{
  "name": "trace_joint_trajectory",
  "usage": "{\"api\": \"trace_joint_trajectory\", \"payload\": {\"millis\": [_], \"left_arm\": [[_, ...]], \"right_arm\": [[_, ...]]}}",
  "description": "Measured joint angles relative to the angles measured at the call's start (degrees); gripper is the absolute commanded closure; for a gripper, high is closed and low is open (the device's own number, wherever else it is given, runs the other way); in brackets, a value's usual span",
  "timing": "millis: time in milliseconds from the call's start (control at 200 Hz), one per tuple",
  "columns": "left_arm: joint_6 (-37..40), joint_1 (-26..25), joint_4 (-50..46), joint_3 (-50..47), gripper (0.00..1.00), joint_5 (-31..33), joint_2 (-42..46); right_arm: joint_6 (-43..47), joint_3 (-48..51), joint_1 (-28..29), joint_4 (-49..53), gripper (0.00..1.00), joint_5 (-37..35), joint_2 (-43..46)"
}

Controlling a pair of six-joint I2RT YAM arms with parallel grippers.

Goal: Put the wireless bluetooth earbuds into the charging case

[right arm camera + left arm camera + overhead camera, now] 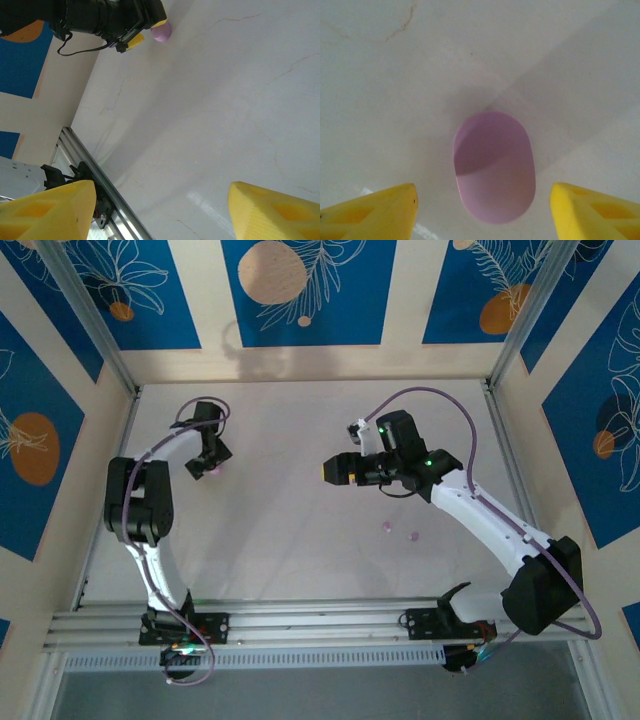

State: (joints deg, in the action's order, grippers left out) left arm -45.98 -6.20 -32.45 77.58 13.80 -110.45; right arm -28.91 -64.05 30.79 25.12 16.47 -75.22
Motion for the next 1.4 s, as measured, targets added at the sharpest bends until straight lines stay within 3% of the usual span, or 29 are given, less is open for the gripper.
{"api": "trace_joint_trajectory", "payload": {"millis": [220, 580, 695, 980, 1246, 1401], "left_arm": [[-0.68, 0.83, -0.17, 1.86, 0.41, -0.24, -2.16], [-0.63, 0.83, -0.55, 3.17, 0.41, -0.31, -4.39], [-0.76, 0.83, -1.03, 3.80, 0.52, -0.72, -4.59], [-0.92, 0.83, -0.90, 3.63, 0.57, -1.49, -4.37], [-2.60, -0.63, 0.13, -3.89, 0.57, -3.67, 1.86], [-5.75, -5.88, 0.07, -9.62, 0.57, -3.98, 8.85]], "right_arm": [[0.00, 0.00, 0.00, 0.17, 0.29, -0.48, -0.17], [0.00, 0.00, 0.00, 0.83, 0.29, -1.11, -0.83], [0.00, 0.00, 0.00, 1.11, 0.29, -1.14, -0.90], [0.00, 0.00, -0.04, 1.44, 0.29, -1.51, -1.18], [-0.31, 2.27, -0.72, 1.55, 0.29, -2.40, 0.09], [-2.12, 6.25, -2.51, 1.77, 0.29, -3.04, 2.71]]}}
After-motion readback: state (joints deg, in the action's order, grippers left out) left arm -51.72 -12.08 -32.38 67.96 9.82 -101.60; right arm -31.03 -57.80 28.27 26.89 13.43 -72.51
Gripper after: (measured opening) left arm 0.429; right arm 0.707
